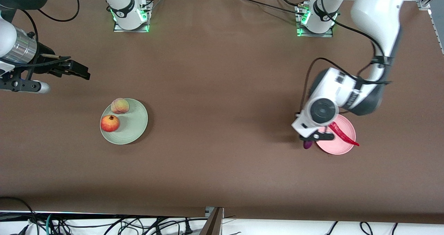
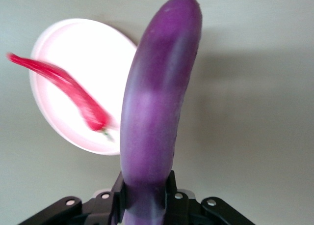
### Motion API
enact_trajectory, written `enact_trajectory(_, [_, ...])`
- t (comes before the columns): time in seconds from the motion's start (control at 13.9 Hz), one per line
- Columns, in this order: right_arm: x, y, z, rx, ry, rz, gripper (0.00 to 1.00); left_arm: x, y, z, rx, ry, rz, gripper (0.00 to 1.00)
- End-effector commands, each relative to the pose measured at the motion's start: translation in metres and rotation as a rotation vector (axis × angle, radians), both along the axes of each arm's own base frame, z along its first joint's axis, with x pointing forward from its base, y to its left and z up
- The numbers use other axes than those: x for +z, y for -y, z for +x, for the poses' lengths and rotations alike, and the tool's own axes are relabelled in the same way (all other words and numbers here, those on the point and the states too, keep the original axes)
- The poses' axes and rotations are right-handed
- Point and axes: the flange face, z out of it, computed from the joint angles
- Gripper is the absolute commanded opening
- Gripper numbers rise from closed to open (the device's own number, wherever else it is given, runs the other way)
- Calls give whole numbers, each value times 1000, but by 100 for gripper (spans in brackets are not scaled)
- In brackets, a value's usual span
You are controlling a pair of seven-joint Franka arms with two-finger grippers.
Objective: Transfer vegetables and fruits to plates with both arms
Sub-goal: 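Carry the eggplant with the left gripper and lower it onto the pink plate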
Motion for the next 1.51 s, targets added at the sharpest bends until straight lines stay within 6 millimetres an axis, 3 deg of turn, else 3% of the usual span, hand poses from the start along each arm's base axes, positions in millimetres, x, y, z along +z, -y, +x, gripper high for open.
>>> enact_trajectory(0.0, [-12, -2, -7, 30, 19, 0, 100, -11, -55, 7, -123, -31, -30, 0])
enact_trajectory(0.22, [-15, -9, -5, 50, 37, -25, 100, -42, -99, 16, -165, -41, -91, 7])
enact_trajectory(0.29, [-16, -10, -4, 55, 38, -28, 100, -48, -106, 16, -158, -43, -97, 61])
enact_trajectory(0.36, [-15, -6, -5, 63, 35, -28, 100, -49, -106, 15, -158, -43, -97, 100])
enact_trajectory(0.65, [-11, 24, -3, 98, 41, 8, 100, -41, -103, 16, -161, -42, -94, 100])
enact_trajectory(0.79, [-6, 34, -6, 91, 46, 7, 100, -24, -98, 16, -165, -35, -89, 100])
enact_trajectory(0.93, [0, 32, -10, 95, 52, 5, 100, 21, -86, 16, -169, 2, -86, 100])
enact_trajectory(1.01, [1, 32, -9, 97, 54, -3, 100, 50, -71, 14, -189, 38, -89, 100])
enact_trajectory(1.15, [2, 29, -6, 97, 61, -30, 100, 120, -60, 8, -194, 138, -90, 100])
enact_trajectory(1.29, [5, 22, -5, 110, 72, -38, 100, 184, -60, 0, -156, 236, -132, 100])
enact_trajectory(1.44, [10, 24, 0, 119, 85, -55, 100, 246, -76, 1, -90, 321, -178, 100])
